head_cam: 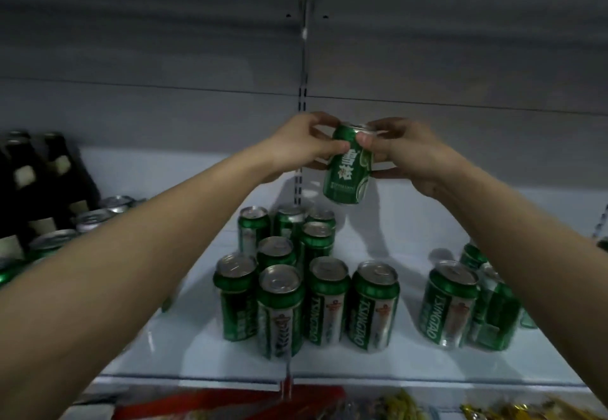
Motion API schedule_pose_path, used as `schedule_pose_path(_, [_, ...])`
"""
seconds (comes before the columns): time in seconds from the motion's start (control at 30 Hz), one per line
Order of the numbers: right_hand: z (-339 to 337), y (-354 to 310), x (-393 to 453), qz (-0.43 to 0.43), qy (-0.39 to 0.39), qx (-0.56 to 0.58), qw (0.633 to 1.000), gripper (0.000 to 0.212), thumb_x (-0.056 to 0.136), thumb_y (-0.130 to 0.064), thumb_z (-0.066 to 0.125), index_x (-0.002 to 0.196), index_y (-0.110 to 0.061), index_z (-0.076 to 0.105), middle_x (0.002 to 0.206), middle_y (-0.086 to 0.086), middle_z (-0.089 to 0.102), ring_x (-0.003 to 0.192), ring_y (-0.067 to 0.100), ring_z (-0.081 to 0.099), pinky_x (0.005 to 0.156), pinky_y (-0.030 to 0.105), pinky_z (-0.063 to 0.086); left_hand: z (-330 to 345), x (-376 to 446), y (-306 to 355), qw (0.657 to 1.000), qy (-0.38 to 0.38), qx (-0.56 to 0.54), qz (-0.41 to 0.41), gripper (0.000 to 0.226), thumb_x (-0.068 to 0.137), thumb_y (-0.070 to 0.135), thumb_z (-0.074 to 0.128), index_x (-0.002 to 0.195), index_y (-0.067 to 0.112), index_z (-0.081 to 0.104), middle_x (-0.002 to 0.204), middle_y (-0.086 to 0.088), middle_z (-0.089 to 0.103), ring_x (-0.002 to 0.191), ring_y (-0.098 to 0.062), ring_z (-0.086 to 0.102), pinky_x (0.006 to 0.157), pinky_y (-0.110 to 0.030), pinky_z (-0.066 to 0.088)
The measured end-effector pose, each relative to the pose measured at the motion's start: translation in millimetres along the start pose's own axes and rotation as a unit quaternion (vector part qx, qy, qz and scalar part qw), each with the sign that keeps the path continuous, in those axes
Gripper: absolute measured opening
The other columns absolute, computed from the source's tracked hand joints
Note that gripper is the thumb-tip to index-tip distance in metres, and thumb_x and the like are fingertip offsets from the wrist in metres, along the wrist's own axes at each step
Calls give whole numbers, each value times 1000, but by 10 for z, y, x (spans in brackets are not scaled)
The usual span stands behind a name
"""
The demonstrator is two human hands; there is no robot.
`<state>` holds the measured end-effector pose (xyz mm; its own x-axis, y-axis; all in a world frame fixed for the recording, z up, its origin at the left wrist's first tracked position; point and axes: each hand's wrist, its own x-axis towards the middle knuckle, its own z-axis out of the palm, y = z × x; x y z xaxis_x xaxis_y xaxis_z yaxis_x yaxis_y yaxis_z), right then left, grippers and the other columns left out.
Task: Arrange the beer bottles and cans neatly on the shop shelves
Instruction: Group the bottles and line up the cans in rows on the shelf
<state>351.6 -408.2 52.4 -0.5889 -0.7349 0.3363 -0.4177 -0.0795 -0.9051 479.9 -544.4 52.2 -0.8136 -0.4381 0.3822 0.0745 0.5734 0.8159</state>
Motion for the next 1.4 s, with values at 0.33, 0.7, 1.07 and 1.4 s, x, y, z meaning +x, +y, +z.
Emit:
schedule_pose_path(0.33, [1372, -132, 247, -28, -87, 16, 996, 25, 85, -18, 77, 107, -16, 63, 105, 6, 67, 89, 21, 70, 82, 42, 60, -1076, -493, -409, 989, 71, 113, -56, 62, 82, 10, 77, 137, 11, 49, 123, -1, 54, 93, -19, 68, 75, -31, 61])
schedule_pose_path(0.7, [2614, 264, 847, -1, -182, -105, 978, 26, 80, -13, 82, 97, -3, 65, 104, 19, 69, 97, 35, 69, 83, 54, 58, -1756, -535, -1377, 941, 65, 291, -158, 55, 71, 20, 87, 119, 11, 62, 114, -2, 65, 99, -20, 63, 91, -34, 50])
schedule_pose_path(1.07, [3351, 788, 1133, 10, -228, -236, 945, 50, 73, -34, 85, 98, 6, 65, 101, 19, 64, 94, 39, 67, 80, 49, 60, -1986, -479, -2030, 882, -23, 417, -219, 48, 69, 28, 87, 107, 7, 66, 104, -9, 67, 94, -26, 61, 83, -37, 51])
schedule_pose_path(1.4, [2992, 479, 957, -7, -287, -240, 927, 45, 91, -11, 68, 129, 5, 51, 122, 18, 58, 102, 28, 63, 90, 45, 57, -1878, -507, -1812, 851, -22, 489, -191, 63, 81, 39, 77, 133, 12, 55, 129, -7, 58, 117, -27, 51, 99, -34, 42])
